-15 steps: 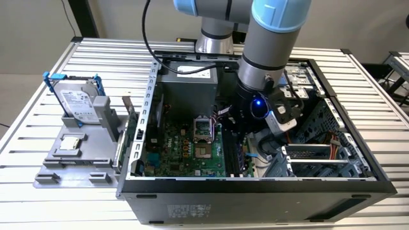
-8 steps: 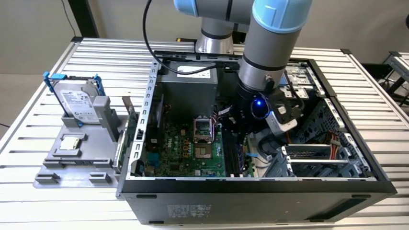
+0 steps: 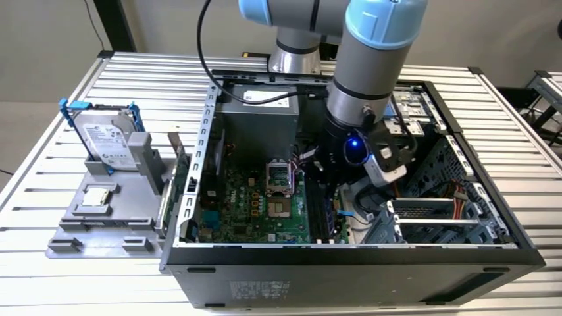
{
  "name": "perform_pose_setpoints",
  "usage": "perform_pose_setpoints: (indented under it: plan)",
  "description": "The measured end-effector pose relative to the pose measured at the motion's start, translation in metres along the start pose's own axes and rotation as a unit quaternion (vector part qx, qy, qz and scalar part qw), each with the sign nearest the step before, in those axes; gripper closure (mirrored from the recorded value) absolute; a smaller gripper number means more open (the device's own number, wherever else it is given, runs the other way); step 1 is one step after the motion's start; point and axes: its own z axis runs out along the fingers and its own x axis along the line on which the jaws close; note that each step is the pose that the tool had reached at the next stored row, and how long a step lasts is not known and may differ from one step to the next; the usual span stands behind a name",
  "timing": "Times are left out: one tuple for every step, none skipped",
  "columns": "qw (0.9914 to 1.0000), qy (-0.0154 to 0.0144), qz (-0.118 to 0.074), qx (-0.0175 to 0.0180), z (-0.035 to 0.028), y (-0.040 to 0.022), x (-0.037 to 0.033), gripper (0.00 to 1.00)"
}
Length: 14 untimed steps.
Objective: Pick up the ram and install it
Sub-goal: 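Insert the ram into the slot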
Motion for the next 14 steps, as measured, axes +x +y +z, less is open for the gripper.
perform_pose_setpoints:
  plan:
    - [1.0, 0.0, 0.0, 0.0, 0.0006, 0.0, 0.0, 1.0]
    - [1.0, 0.0, 0.0, 0.0, 0.0011, 0.0001, 0.0, 1.0]
    - [1.0, 0.0003, 0.0, 0.0, 0.0016, 0.0002, 0.0, 1.0]
    - [1.0, 0.0008, 0.0, 0.0001, 0.0018, 0.0001, 0.0, 1.0]
    - [1.0, 0.0012, 0.0, 0.0001, 0.0018, 0.0001, 0.0001, 1.0]
    - [1.0, 0.0015, 0.0, 0.0001, 0.0018, 0.0001, 0.0001, 1.0]
    - [1.0, 0.0018, 0.0, 0.0001, 0.0018, 0.0001, 0.0, 1.0]
    - [1.0, 0.002, 0.0, 0.0001, 0.0019, 0.0002, 0.0, 1.0]
    - [1.0, 0.0023, 0.0, 0.0001, 0.0019, 0.0002, 0.0, 1.0]
    - [1.0, 0.0025, 0.0, -0.0001, 0.002, 0.0002, 0.0, 1.0]
    - [1.0, 0.0029, 0.0, -0.0001, 0.002, 0.0002, 0.0, 0.0]
    - [1.0, 0.0031, 0.0, 0.0, 0.002, 0.0002, 0.0, 0.0]
    - [0.99999, 0.0034, 0.0, 0.0, 0.0019, 0.0002, 0.0, 0.0]
    - [0.99999, 0.0035, 0.0, 0.0, 0.0019, 0.0002, 0.0, 0.0]
